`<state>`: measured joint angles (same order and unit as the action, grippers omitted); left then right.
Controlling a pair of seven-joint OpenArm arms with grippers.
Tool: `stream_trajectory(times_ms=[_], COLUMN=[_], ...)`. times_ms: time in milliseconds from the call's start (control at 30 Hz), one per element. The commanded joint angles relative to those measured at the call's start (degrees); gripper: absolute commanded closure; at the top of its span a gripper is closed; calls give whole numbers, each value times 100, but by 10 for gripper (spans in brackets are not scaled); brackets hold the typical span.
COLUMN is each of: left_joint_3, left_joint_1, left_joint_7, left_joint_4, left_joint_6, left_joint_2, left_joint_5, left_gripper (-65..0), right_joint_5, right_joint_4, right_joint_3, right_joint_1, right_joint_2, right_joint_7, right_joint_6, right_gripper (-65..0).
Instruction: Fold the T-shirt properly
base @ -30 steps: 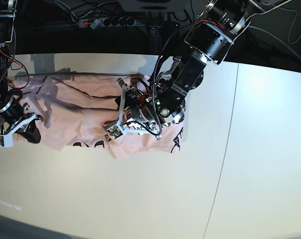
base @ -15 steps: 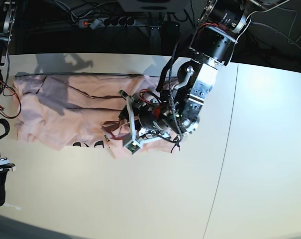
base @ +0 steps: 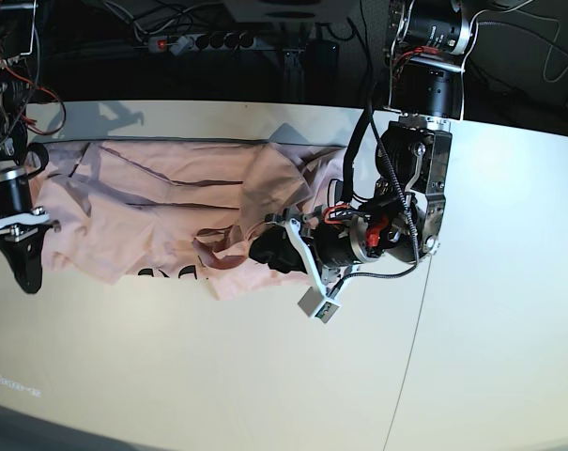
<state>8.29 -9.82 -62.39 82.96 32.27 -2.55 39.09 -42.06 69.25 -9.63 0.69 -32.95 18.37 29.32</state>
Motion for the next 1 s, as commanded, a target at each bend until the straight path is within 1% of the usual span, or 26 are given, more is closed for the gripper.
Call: stream_trajectory(times_ms=[0, 100, 167, 267, 400, 433, 533, 567, 633, 667, 767, 800, 867, 967], left_joint_3=[9, 9, 9, 9, -9, -7, -2, -9, -17, -17, -17, -17, -17, -17], left_joint_1=[-129, -92, -59, -68, -46, -26, 144, 214, 341, 428, 717, 787, 844, 820], left_joint_7=[83, 44, 46, 35, -44, -52, -92, -94, -92, -92, -85, -83, -79, -42], left_joint_4=[98, 98, 98, 98, 107, 107, 107, 107, 107, 107, 107, 107, 107, 107], left_joint_6=[293, 315, 345, 402, 472, 546, 752, 767, 769, 769, 773, 773, 773, 773], left_joint_2=[-9, 153, 262, 306, 420, 431, 433, 457, 562, 623, 706, 704, 704, 719], left_joint_5=[140, 308, 439, 446, 662, 739, 844, 817, 774, 780, 800, 807, 807, 802], left_gripper=[-284, -284, -284, -284, -284, -284, -284, -284, -284, -284, -284, -284, -284, -284], right_joint_5=[-61, -83, -103, -101, -103, -103, -85, 48, 70, 90, 114, 111, 96, -22], right_joint_4=[118, 118, 118, 46, -463, -610, -872, -868, -863, -833, -791, -804, -809, -809], right_joint_3=[-66, -66, -66, -79, -74, -76, -170, -173, -175, -175, -192, -245, -367, -466], right_joint_1=[-236, -354, -46, 509, 603, 581, 44, -146, -446, -562, -654, -651, -632, -522], right_joint_2=[-24, 199, 201, 208, 234, 238, 509, 553, 603, 592, 361, 345, 345, 343], right_joint_7=[203, 262, 267, 264, 267, 267, 247, 221, 160, -160, -1814, -2170, -2730, -2981], right_joint_6=[433, 433, 433, 437, 435, 435, 439, 435, 461, 459, 452, 452, 455, 455], right_gripper=[0, 0, 0, 0, 0, 0, 0, 0, 0, 0, 0, 0, 0, 0])
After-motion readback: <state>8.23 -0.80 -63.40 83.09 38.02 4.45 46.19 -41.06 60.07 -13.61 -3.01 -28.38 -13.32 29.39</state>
